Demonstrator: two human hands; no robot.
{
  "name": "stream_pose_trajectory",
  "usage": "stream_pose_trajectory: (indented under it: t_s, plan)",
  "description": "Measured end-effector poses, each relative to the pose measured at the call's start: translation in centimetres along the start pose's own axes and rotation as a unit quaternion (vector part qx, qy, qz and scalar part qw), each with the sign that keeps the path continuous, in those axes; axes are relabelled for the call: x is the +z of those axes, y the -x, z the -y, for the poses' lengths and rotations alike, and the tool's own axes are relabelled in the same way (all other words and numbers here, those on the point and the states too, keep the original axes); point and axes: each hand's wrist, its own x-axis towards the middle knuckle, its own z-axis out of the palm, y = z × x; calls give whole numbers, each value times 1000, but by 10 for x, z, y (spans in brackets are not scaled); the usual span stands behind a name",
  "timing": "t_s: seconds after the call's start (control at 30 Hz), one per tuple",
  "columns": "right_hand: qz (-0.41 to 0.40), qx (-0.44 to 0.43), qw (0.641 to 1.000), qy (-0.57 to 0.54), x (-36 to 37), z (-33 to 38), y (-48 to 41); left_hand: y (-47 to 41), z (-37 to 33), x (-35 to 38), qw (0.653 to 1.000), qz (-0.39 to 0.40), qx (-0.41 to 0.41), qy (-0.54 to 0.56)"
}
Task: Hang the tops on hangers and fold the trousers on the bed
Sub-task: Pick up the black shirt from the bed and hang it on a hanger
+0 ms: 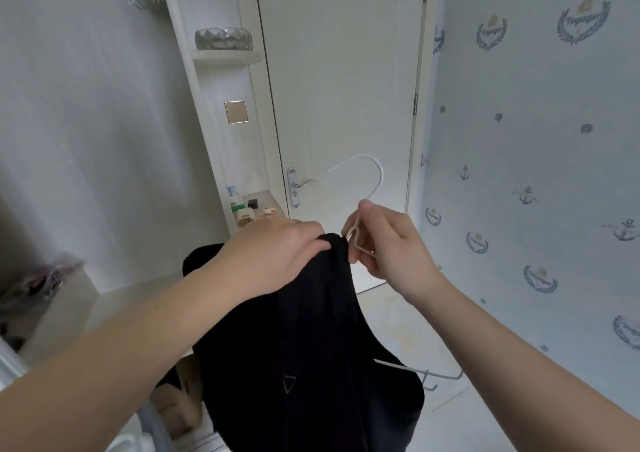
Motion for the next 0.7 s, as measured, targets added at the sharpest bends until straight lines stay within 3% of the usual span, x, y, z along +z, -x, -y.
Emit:
stream_pose_trajectory:
  t_s: [0.13, 0.2, 0.3, 0.4, 0.6, 0.7]
  plan:
    - [-127, -83, 982, 110, -18, -27, 27, 21, 7, 19, 984, -50, -111, 128]
    - [-133, -111, 977, 123, -19, -46, 50, 34, 5, 31, 958, -84, -177, 208]
    - [-22, -48, 991, 123, -10, -74, 76, 50, -4, 49, 912, -136, -243, 301]
    - [103, 49, 985, 132, 7, -90, 84, 60, -22, 65, 886, -177, -258, 344]
    - [132, 78, 982, 110, 31, -111, 97, 90, -39, 98, 826, -179, -329, 421]
    - [191, 134, 966, 113, 37, -132, 109, 101, -41, 112, 818, -149, -351, 430]
